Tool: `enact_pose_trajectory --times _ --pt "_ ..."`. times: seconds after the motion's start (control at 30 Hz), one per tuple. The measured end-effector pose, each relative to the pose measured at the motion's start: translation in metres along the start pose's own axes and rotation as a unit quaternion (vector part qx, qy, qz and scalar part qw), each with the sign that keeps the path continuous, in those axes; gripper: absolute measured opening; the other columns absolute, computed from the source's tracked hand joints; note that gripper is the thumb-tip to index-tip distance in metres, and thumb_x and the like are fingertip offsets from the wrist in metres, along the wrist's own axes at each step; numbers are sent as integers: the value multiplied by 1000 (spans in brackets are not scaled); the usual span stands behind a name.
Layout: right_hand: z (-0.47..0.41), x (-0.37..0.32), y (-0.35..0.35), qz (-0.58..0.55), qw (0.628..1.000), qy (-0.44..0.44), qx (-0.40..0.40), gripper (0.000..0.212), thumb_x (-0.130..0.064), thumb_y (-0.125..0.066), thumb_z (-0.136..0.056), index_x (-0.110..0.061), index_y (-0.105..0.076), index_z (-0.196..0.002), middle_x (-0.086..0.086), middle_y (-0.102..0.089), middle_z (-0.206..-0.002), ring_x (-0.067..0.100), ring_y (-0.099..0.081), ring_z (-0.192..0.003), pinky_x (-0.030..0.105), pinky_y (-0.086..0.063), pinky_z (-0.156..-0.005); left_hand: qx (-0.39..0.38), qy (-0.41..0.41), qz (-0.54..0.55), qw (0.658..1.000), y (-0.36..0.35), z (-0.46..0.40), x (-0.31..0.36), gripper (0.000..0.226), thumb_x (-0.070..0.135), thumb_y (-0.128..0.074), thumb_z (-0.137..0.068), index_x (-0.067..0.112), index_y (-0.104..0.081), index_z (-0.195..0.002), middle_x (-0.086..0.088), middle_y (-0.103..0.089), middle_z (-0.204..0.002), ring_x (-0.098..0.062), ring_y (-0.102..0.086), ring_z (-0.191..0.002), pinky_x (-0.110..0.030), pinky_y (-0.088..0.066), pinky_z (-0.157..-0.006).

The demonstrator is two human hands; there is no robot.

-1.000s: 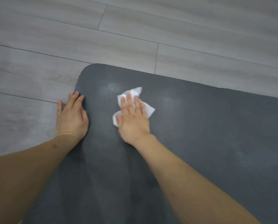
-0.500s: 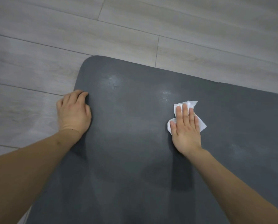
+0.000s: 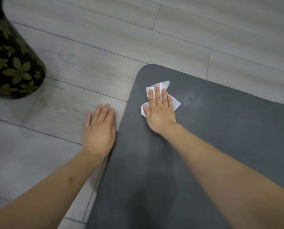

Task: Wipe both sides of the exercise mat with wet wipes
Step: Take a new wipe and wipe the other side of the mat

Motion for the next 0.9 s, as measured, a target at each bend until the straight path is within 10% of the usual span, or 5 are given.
enact_pose_trajectory --times 0.2,0.43,0.6,0.73,0.9 --pt "-26 -93 -11 43 995 80 -28 68 -49 -16 -109 -17 7 -165 3 18 -172 31 20 -157 47 9 -127 22 -3 23 999 12 24 -29 48 28 -33 -104 16 -51 -146 -3 -40 -160 -25 -28 -152 -52 -22 -122" --pt "30 -47 -9 17 992 117 -41 62 -45 -14 -111 -24 9 -165 -6 19 -171 15 21 -157 38 9 -128 -28 -69 38 996 10 36 2 47 27 -41 -103 17 -48 -149 -2 -36 -162 -26 -23 -154 -52 -18 -124" --pt "107 52 -12 -7 1000 -17 -24 60 -42 -14 -111 -31 14 -163 -13 28 -168 8 28 -153 32 14 -125 -54 -192 22 980 9 51 42 53 32 -53 -100 14 -49 -149 -4 -40 -160 -24 -31 -151 -45 -17 -124" --pt "180 142 -16 -47 985 -165 12 62 -49 -9 -108 -32 11 -164 -13 21 -170 9 23 -155 36 8 -128 -217 -214 -2 952 -13 74 62 87 62 -30 -103 10 7 -161 -2 17 -167 -18 10 -157 -39 8 -126" --pt "289 200 -35 -103 928 -356 38 72 -58 -2 -99 -28 10 -164 -5 14 -173 13 13 -158 38 3 -128 -310 -139 -61 938 -34 84 82 125 90 -26 -82 2 29 -152 -17 42 -157 -31 35 -148 -50 13 -124"
Point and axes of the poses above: each hand's wrist, its own z-axis away from the middle knuckle, its own y-axis out of the back of the hand, x = y × z, the point moved 6 cm from there along -z, towards the middle knuckle
